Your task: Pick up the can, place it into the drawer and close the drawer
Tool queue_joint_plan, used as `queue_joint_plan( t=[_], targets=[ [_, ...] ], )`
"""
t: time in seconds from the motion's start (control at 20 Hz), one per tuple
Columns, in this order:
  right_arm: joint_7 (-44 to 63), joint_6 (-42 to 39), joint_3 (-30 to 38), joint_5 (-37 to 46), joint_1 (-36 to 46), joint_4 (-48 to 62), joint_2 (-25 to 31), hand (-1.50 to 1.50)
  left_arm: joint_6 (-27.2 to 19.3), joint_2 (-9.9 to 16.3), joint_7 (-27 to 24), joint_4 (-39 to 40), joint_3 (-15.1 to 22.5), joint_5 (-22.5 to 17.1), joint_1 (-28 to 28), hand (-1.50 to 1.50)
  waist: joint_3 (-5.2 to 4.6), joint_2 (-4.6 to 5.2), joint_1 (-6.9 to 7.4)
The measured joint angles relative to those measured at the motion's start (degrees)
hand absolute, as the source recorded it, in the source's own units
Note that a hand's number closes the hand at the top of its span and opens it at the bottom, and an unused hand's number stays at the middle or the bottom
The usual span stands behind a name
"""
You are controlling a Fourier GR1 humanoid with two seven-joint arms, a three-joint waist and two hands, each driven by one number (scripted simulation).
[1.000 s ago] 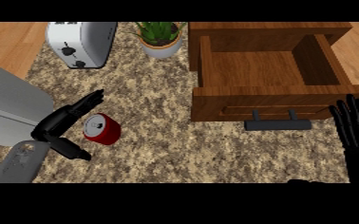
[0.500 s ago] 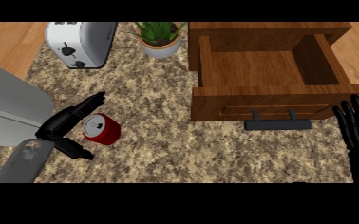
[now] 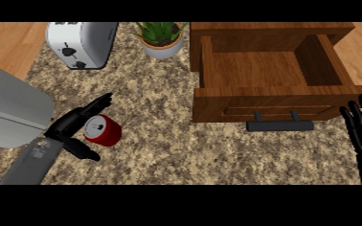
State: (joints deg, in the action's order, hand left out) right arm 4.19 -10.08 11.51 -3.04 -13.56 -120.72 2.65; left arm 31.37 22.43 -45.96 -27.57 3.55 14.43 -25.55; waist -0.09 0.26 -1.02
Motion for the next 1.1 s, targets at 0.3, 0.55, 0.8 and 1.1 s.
queue_joint_plan(
  t=[0.3, 0.55, 0.8, 1.1],
  targets=[
    [-1.25, -0.75, 0.36, -0.40, -1.62, -0.19, -0.41, -1.50, -0.62, -1.17, -0.66, 3.14, 0.70, 0.05, -2.49, -1.50, 0.00, -0.01, -0.09],
    [-0.20, -0.77, 0.24, -0.86, -2.07, -1.63, -0.80, -1.50, -1.13, -2.88, -0.72, 3.88, 1.80, 0.28, -3.18, -1.50, 0.01, -0.05, 0.04],
    [-0.07, -1.39, 1.02, -1.40, -2.20, -1.43, -0.32, -1.50, -1.37, -4.33, -0.93, 2.94, 3.15, 0.48, -3.05, -1.50, 0.03, -0.14, 0.28],
    [-1.11, -2.50, 2.75, -3.20, -3.29, -1.35, -0.05, -1.50, -0.56, -5.55, 0.21, 0.27, 4.03, -0.73, -2.63, 1.50, 0.13, -0.29, 0.45]
  ],
)
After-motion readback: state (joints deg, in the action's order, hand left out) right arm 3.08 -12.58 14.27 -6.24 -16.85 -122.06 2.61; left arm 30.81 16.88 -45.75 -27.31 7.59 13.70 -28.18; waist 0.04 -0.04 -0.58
